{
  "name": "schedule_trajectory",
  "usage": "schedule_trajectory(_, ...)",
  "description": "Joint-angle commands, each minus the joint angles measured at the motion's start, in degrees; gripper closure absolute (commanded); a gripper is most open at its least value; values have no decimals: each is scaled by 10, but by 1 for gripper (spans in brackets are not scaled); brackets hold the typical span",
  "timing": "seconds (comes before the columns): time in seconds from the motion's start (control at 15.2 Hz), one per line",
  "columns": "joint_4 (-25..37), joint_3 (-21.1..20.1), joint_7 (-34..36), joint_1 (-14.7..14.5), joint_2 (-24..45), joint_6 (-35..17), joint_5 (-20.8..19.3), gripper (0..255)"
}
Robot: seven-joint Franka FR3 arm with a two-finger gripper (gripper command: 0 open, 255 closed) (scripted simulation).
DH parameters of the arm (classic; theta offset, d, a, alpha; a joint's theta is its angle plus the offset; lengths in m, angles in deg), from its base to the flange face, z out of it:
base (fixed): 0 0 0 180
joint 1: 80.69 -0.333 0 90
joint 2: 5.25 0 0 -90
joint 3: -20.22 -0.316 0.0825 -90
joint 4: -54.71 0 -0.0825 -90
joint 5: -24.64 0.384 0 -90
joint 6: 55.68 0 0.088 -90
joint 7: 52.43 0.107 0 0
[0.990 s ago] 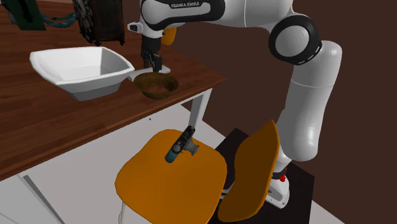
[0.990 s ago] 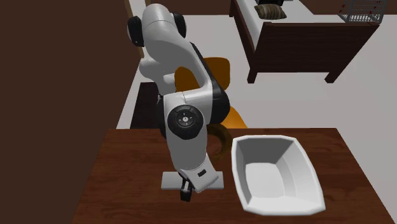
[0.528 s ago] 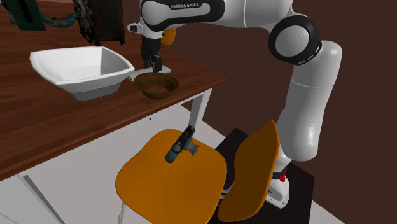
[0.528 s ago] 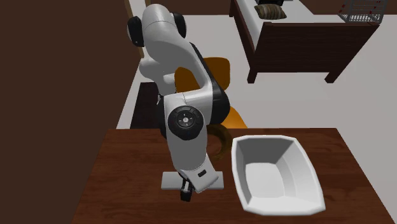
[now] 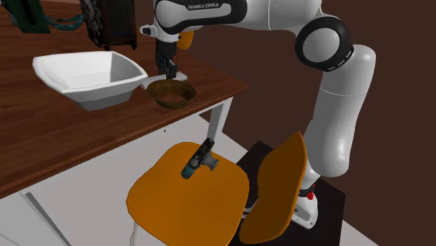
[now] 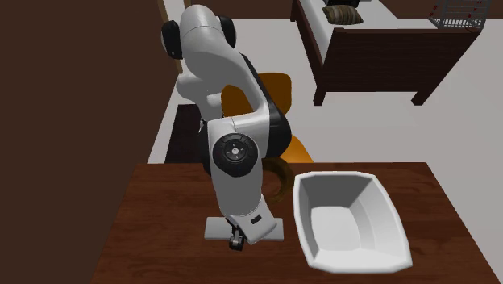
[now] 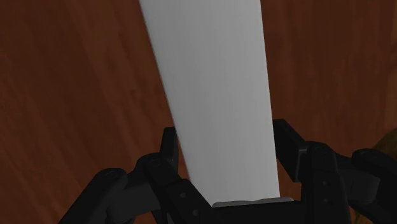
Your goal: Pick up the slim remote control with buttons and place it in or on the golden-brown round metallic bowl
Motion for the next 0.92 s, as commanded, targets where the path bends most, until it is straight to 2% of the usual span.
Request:
schedule_trajectory(0.0,-1,0,0,0,1,0,0,255)
schedule_trajectory(0.86,93,0,0,1,2,93,0,255)
